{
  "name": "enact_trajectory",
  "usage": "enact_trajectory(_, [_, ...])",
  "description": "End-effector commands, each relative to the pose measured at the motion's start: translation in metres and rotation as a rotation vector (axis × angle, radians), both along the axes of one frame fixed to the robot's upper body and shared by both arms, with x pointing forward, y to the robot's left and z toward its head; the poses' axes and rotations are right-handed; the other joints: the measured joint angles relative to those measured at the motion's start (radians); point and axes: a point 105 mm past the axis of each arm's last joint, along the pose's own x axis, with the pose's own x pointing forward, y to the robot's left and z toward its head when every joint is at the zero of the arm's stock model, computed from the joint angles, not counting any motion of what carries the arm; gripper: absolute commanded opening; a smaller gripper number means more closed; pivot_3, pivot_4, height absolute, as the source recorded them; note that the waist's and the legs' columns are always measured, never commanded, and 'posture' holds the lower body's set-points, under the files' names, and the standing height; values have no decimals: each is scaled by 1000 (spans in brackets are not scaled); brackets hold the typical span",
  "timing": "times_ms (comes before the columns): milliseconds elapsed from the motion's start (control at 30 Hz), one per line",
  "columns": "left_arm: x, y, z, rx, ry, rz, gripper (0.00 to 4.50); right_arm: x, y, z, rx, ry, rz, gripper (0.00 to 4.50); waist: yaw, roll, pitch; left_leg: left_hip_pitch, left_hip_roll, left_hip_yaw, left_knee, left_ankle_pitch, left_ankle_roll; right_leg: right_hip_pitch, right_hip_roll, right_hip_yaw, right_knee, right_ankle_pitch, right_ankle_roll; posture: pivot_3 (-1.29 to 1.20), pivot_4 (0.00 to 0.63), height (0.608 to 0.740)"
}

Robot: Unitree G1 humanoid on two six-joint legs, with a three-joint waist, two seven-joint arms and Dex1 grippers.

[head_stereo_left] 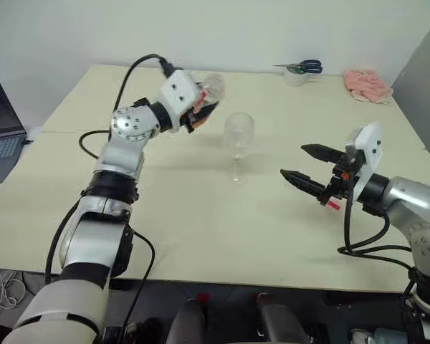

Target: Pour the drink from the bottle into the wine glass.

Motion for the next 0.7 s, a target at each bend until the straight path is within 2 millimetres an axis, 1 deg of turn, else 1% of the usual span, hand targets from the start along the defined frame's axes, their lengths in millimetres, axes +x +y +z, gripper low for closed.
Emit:
enact_trajectory(33, [-2,-5,26,31,-120,-22,1806,-2,2,10,-1,-70,-18,4500,-5,0,0,0,0,0,0,0,0,0,0,0,0,0,0,0,150,740])
enact_trajectory(133, [-2,-9,26,71,-153,-33,1806,-2,3,6,-5,-65,-32,4500,-4,0,0,0,0,0,0,0,0,0,0,0,0,0,0,0,150,740])
enact_trajectory(233, [-3,-9,29,124,-216,-35,1806,-2,1,3,-2,-63,-50,4500,-3,0,0,-1,-1,-1,0,0,0,0,-1,0,0,0,0,0,150,740])
enact_trajectory(433, [-8,-12,30,174,-286,-64,1806,-1,3,5,-10,-81,-56,4500,-3,0,0,-1,-1,-1,0,0,0,0,-1,-1,0,0,0,0,150,740])
enact_trajectory(700, [-10,-14,37,221,-383,-58,1806,0,7,5,-19,-87,-46,4500,-3,0,0,-1,-1,-2,0,0,0,0,-1,-1,0,0,0,0,150,740])
